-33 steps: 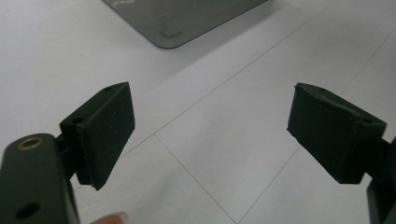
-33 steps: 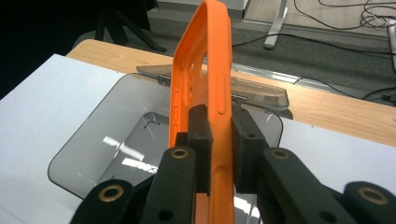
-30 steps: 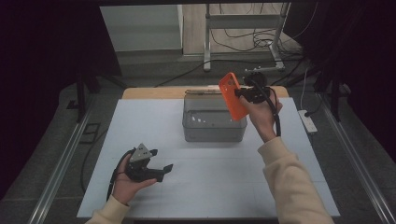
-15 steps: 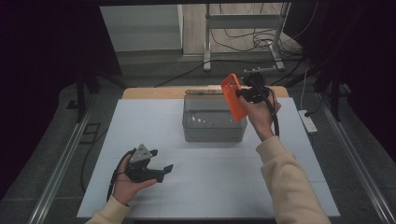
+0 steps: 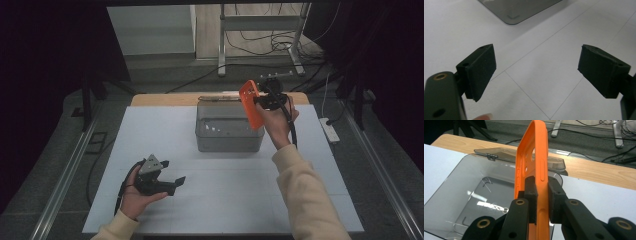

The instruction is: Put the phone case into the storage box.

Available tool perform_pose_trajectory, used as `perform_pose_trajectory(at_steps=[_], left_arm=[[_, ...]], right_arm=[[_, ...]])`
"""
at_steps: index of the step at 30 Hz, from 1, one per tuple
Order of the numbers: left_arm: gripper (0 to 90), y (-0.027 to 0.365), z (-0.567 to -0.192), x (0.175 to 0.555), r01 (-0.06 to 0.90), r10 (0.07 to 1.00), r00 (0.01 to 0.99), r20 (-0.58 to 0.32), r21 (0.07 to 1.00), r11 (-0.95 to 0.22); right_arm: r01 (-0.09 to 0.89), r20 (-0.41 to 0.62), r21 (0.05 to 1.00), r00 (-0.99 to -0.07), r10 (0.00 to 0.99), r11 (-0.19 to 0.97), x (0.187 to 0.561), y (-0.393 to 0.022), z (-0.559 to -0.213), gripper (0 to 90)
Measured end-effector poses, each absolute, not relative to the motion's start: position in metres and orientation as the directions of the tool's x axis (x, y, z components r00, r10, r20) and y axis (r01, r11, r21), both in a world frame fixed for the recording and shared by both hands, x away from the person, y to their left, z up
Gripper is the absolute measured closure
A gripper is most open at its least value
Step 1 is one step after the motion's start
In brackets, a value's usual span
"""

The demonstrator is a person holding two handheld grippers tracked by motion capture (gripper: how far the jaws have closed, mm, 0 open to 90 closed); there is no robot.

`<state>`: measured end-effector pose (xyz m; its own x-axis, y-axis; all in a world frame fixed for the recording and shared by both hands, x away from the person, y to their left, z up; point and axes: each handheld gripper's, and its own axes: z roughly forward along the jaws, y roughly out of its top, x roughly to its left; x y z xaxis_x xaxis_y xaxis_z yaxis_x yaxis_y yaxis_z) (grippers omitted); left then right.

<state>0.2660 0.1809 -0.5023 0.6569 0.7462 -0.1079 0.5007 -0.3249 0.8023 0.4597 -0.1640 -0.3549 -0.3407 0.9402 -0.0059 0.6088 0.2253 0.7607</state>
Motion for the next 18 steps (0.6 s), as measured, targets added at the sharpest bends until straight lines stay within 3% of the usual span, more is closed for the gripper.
perform_pose_trajectory(at_steps=[18], left_arm=[[14.7, 0.182, -0.504, 0.267, 0.502, 0.742, 0.662, -0.106, 0.798, -0.334]], right_arm=[[0.639, -0.044, 0.736, -0.284, 0.958, 0.223, 0.464, -0.159, -0.365, 80.0]])
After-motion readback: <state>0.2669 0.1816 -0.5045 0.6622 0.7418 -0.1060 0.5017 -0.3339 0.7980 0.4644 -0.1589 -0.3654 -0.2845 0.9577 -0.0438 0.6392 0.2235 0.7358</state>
